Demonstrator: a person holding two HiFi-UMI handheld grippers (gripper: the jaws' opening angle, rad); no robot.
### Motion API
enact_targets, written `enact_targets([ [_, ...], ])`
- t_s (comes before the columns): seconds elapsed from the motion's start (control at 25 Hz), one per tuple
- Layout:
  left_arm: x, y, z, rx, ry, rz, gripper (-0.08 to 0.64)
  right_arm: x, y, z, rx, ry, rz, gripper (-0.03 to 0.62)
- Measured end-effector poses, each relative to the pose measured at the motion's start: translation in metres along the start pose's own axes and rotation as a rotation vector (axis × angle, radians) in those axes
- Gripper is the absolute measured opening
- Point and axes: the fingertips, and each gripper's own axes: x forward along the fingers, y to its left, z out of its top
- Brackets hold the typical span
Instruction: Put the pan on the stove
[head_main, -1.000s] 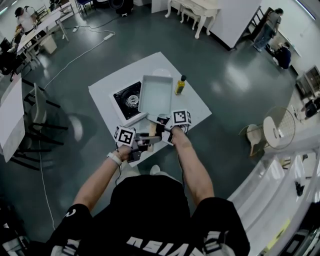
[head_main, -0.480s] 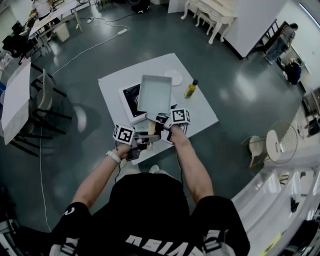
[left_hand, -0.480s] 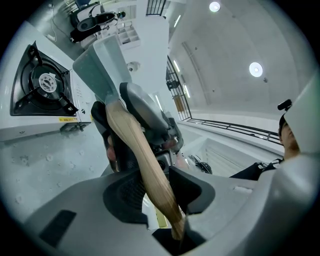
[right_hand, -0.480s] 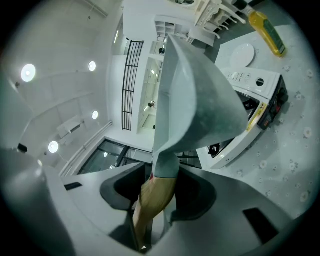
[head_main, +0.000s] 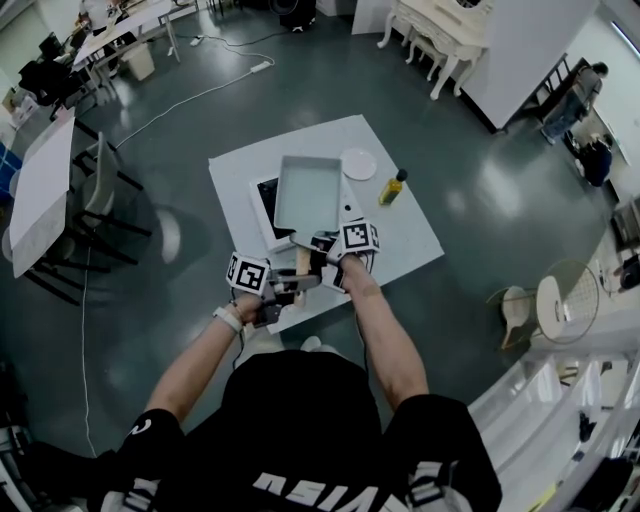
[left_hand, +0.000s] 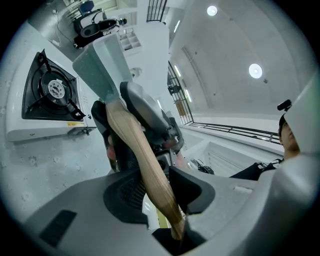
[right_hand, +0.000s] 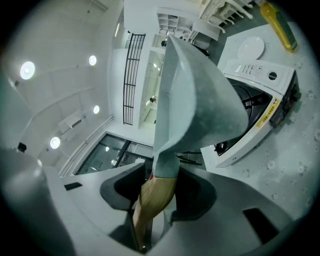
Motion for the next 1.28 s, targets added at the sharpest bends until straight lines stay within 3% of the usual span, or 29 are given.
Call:
enact_targets([
  [0.48, -0.008, 0.015, 0.004, 0.011, -0.015, 0.050, 0.123, 0.013, -0.008, 0.001, -0.004, 0.030, 0.015, 0.153],
  [1.28, -0.007, 0.070, -0.001, -0.042, -0.026, 0.097, 0.123, 0.031, -0.067, -0.004, 0.037, 0.089, 0.012, 0.158],
])
